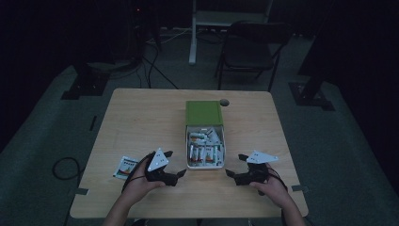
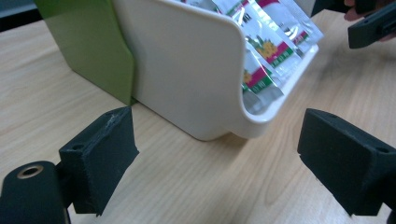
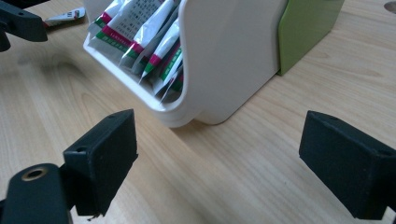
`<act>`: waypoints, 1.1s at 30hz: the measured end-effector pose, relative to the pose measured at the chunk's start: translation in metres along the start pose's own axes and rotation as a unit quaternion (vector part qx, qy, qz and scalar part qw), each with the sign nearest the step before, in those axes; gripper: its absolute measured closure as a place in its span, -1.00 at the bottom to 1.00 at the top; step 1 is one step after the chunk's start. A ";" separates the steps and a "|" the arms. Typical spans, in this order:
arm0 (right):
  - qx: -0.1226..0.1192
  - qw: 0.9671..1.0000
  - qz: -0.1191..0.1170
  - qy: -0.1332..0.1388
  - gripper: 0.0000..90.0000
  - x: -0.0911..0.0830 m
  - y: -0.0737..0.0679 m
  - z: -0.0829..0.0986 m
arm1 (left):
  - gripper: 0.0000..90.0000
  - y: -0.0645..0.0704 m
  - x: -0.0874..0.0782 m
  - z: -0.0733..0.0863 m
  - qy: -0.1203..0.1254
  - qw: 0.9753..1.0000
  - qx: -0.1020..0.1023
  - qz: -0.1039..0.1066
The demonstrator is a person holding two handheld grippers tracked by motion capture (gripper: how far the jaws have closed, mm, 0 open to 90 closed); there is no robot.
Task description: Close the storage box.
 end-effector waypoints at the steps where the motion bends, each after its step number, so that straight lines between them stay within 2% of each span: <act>1: 0.000 1.000 -0.001 0.002 -0.76 0.001 0.001 -0.001 | -0.74 0.000 0.000 -0.001 0.002 1.000 -0.003 -0.001; 7: -0.001 1.000 -0.002 0.006 -0.76 0.003 0.005 -0.005 | -0.74 -0.003 0.002 -0.004 0.005 1.000 -0.002 -0.015; 16: 0.011 1.000 -0.013 0.023 -0.76 0.006 0.010 -0.014 | -0.74 -0.006 0.006 -0.013 0.008 1.000 -0.003 -0.018; 33: 0.024 0.999 -0.010 0.034 -0.76 0.012 0.022 -0.024 | -0.76 -0.011 0.015 -0.024 0.017 0.999 -0.006 -0.030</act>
Point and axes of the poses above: each handheld gripper's, and its own axes: x roughly forward along the jaws, z roughly out of its underside, y roughly to its right, the point moved 3 cm from there along x, roughly forward along the jaws, and after that the axes turned 6 degrees about -y, right-handed, at the moved point
